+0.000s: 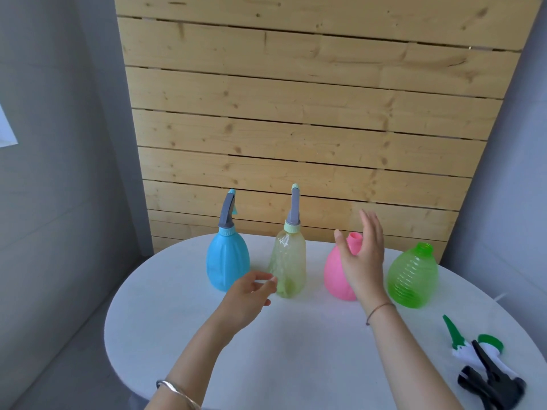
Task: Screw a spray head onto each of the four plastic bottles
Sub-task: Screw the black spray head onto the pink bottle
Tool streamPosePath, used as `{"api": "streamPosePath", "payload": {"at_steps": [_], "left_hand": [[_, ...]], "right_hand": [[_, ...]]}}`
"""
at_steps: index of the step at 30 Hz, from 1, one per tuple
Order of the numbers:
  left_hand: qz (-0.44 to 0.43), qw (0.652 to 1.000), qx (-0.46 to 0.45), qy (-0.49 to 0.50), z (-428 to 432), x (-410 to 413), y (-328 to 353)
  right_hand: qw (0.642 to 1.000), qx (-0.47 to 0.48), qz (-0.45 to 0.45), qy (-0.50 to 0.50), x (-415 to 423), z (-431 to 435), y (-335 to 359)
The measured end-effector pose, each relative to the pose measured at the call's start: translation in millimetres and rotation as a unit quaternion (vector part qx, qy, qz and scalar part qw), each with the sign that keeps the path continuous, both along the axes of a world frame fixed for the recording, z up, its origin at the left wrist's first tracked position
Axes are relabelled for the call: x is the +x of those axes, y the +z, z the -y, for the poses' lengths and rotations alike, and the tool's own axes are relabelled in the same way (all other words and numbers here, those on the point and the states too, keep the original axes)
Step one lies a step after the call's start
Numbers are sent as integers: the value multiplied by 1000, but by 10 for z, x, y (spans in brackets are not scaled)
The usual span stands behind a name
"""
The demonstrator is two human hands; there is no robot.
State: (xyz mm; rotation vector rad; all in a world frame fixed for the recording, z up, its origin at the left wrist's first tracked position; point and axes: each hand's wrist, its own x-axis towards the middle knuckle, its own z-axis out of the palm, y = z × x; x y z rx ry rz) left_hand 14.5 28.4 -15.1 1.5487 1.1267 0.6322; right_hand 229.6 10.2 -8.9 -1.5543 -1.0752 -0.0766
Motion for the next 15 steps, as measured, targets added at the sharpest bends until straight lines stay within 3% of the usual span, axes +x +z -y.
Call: {"api": "streamPosePath", "payload": {"at_steps": [3,10,15], "left_hand": [[-3,999,13,-45,59,82,-14],[20,995,58,-78,174,323,-54],[27,982,166,-83,312,514,-114]], "right_hand": [[990,-96,-91,52,168,16,-114],[995,-51,-78,46,229,205,-43],[981,0,-160,113,224,510,221]]}}
